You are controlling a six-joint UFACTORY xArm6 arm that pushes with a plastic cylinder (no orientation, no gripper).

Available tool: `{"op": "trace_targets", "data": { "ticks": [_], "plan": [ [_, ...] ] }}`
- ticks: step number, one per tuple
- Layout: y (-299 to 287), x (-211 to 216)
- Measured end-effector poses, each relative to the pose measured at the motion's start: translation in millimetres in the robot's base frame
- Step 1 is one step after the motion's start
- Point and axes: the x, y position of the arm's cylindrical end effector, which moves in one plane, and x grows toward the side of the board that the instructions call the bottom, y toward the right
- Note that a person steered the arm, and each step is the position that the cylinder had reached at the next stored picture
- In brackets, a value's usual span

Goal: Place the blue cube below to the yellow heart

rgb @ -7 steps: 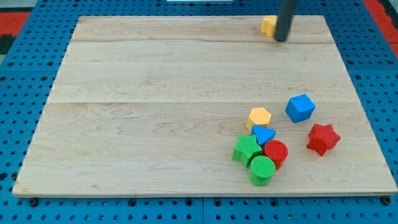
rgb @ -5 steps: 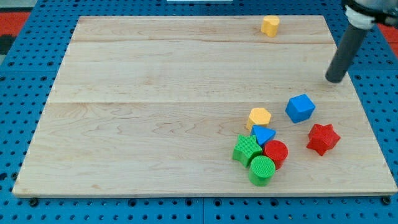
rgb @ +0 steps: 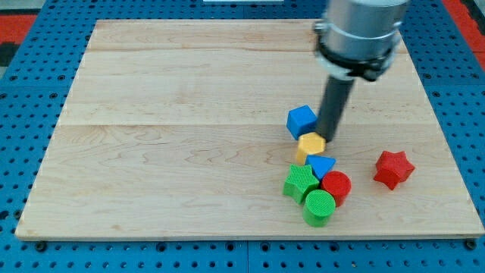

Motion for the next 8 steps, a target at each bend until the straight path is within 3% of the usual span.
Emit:
{"op": "trace_targets", "data": {
  "ticks": [1, 4, 6, 8],
  "plan": [
    [-43.9, -21.3],
    [-75.1, -131.4],
    [-61.8, -142.4],
    [-1.5, -105.1]
  ]
}}
